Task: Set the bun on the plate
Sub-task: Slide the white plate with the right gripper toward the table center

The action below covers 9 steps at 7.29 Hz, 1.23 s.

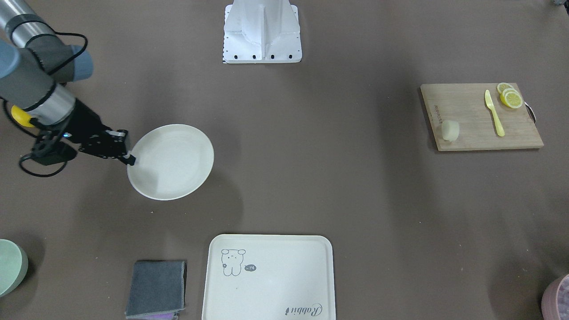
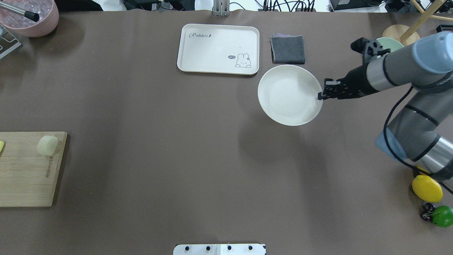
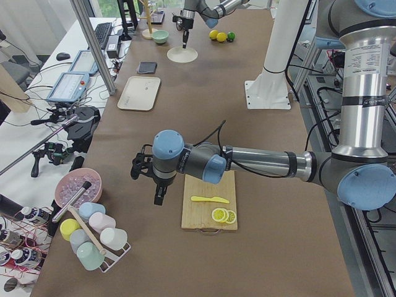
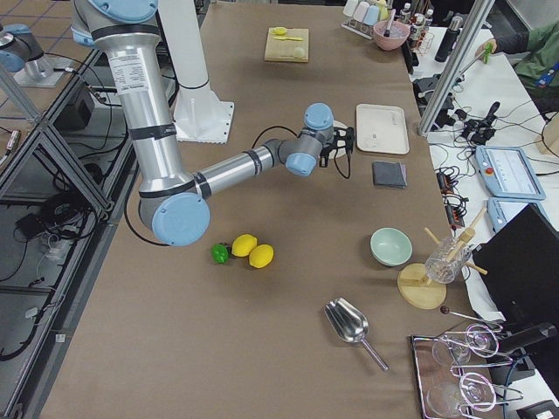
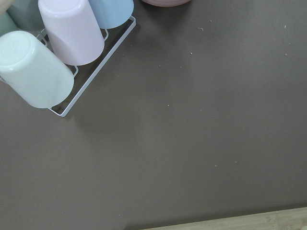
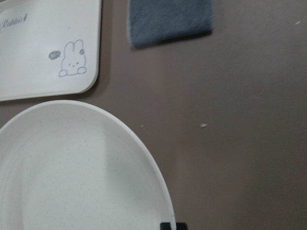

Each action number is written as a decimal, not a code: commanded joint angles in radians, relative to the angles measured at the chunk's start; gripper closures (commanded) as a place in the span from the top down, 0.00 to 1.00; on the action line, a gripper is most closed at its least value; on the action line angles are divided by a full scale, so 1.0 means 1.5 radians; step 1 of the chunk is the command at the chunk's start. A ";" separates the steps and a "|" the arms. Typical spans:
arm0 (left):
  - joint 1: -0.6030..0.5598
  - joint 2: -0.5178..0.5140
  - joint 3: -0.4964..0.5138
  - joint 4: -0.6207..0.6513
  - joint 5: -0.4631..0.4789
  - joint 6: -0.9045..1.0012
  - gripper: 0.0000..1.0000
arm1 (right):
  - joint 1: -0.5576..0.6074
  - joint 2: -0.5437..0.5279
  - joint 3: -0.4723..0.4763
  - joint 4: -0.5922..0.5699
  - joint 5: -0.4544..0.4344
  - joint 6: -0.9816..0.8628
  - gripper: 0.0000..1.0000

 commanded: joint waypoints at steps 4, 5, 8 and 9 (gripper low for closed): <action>0.000 0.007 0.003 -0.001 0.000 0.001 0.98 | -0.185 0.195 -0.015 -0.228 -0.179 0.081 0.00; 0.000 0.007 -0.006 -0.001 0.000 -0.001 0.98 | -0.193 0.202 -0.038 -0.225 -0.193 0.081 0.00; 0.026 0.020 -0.030 -0.100 -0.001 -0.166 0.98 | -0.218 0.214 -0.078 -0.220 -0.203 0.079 0.00; 0.058 0.026 -0.068 -0.101 -0.001 -0.229 0.98 | -0.221 0.214 -0.078 -0.220 -0.203 0.078 0.00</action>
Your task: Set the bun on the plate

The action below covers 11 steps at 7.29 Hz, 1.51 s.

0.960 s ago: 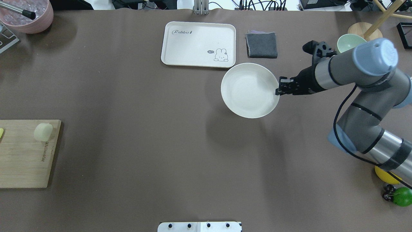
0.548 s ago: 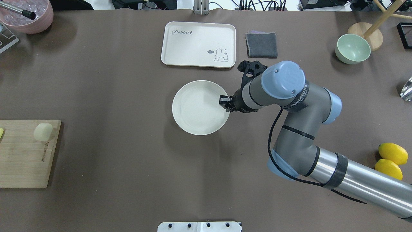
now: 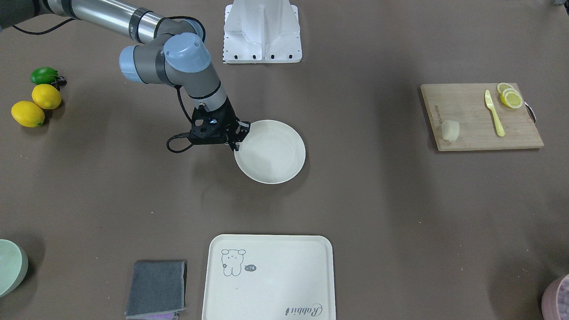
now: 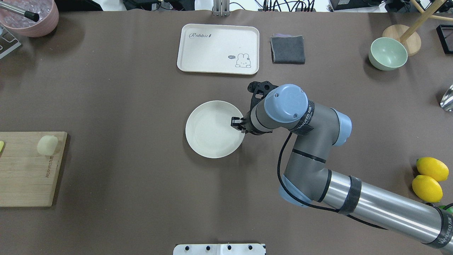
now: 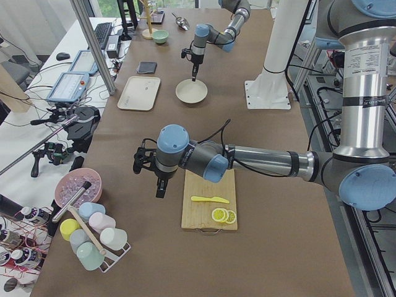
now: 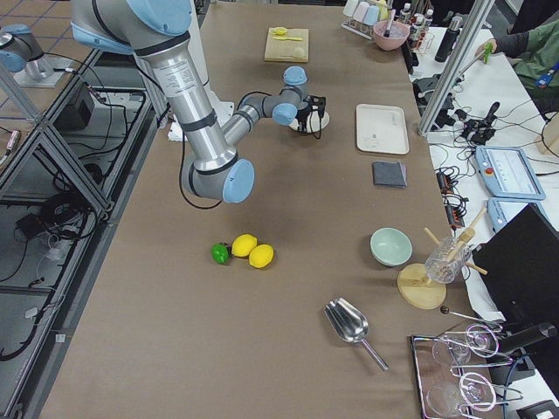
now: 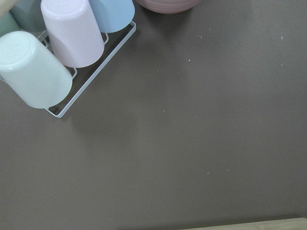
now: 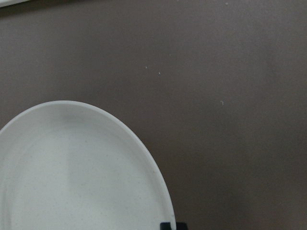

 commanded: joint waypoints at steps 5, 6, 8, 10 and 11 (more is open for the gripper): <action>0.260 0.123 -0.107 -0.239 0.086 -0.361 0.98 | -0.013 0.001 -0.008 0.003 -0.002 0.032 0.62; 0.307 0.123 -0.110 -0.246 0.129 -0.370 0.98 | -0.013 0.000 -0.005 0.002 -0.002 0.055 0.99; 0.368 0.122 -0.115 -0.246 0.185 -0.372 0.98 | 0.009 0.000 0.002 0.003 0.009 0.048 1.00; 0.429 0.117 -0.102 -0.246 0.234 -0.365 0.97 | 0.049 -0.002 0.029 -0.004 0.061 0.053 1.00; 0.458 0.115 -0.095 -0.246 0.261 -0.363 0.97 | 0.071 -0.007 0.034 -0.005 0.087 0.049 1.00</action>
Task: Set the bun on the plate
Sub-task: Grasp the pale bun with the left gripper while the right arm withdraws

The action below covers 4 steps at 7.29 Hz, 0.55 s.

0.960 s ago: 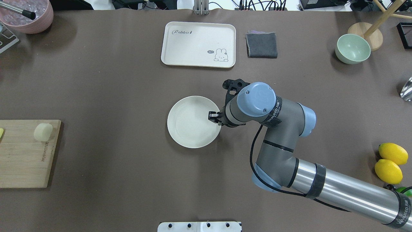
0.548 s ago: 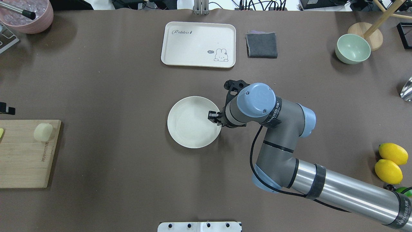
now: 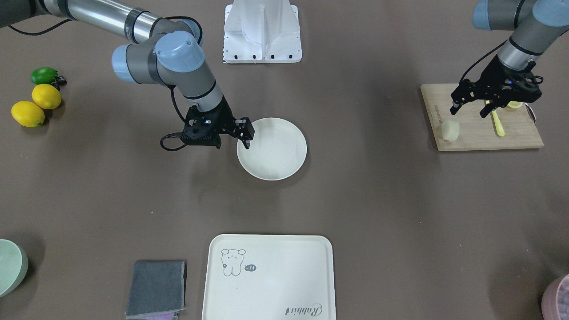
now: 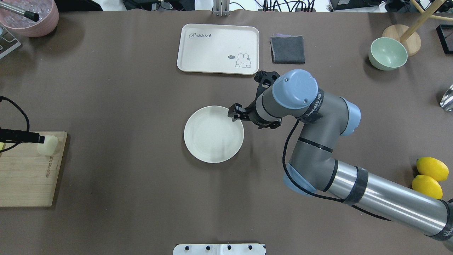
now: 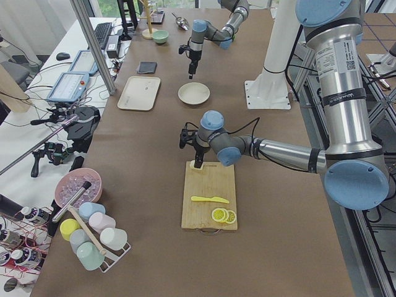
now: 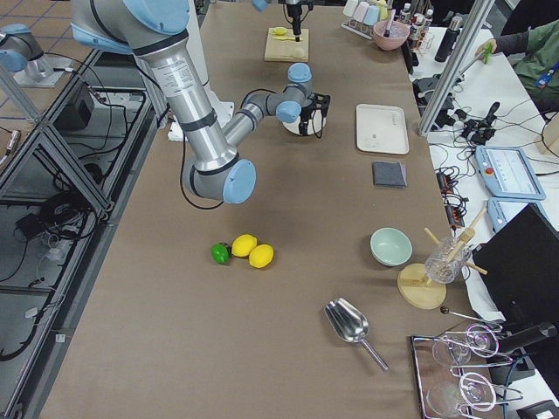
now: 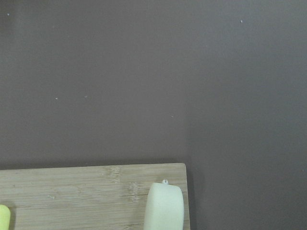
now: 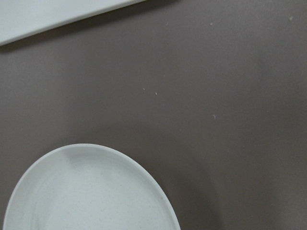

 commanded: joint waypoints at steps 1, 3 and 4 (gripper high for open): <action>0.056 -0.019 0.024 0.000 0.046 0.005 0.97 | 0.046 -0.007 0.010 -0.004 0.049 -0.005 1.00; 0.056 -0.034 0.059 0.001 0.047 0.119 0.97 | 0.063 -0.008 0.010 -0.005 0.066 -0.006 1.00; 0.056 -0.039 0.069 0.000 0.046 0.125 0.97 | 0.073 -0.011 0.011 -0.005 0.078 -0.006 1.00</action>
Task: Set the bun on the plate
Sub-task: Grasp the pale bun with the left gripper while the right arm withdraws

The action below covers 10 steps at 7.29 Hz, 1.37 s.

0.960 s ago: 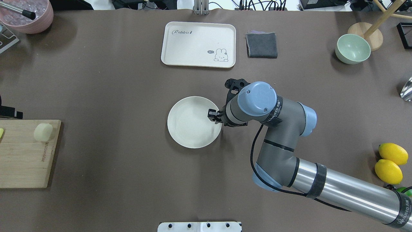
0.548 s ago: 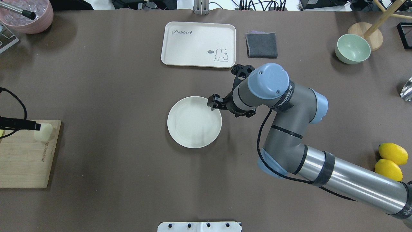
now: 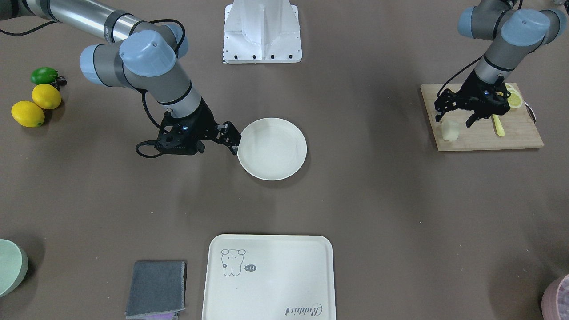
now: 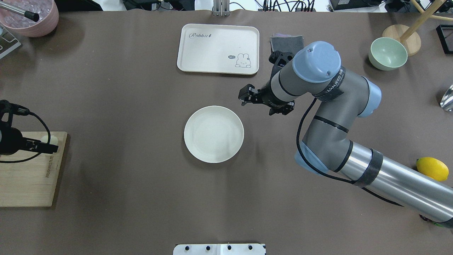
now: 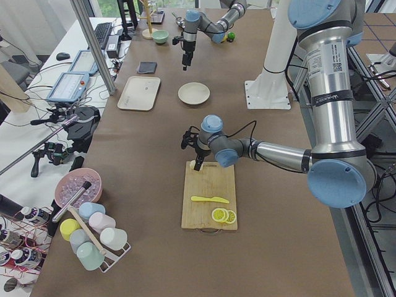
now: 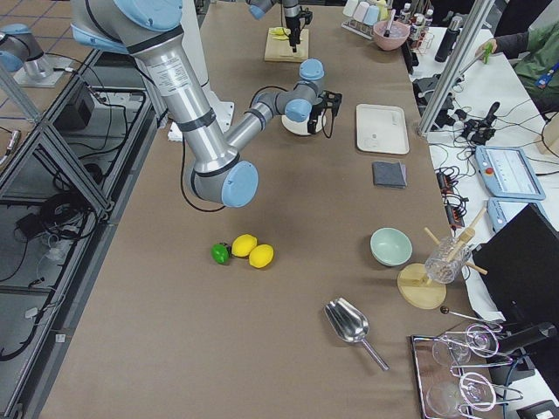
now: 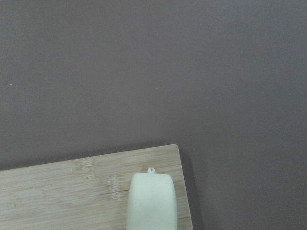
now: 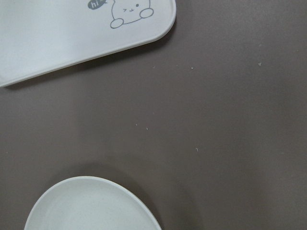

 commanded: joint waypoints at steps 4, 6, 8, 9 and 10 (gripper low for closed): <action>0.001 -0.019 0.026 -0.002 -0.002 0.030 0.46 | 0.033 -0.023 0.016 0.000 0.028 -0.001 1.00; -0.003 -0.015 0.021 -0.004 -0.009 0.030 0.30 | 0.060 -0.036 0.024 -0.001 0.047 -0.001 1.00; -0.014 -0.021 0.007 0.001 -0.028 0.029 0.30 | 0.092 -0.069 0.058 -0.047 0.061 -0.046 1.00; -0.056 -0.040 0.006 0.006 -0.075 0.029 0.30 | 0.121 -0.077 0.091 -0.145 0.069 -0.125 1.00; -0.079 -0.075 0.006 0.027 -0.095 0.029 0.30 | 0.151 -0.105 0.114 -0.220 0.068 -0.218 1.00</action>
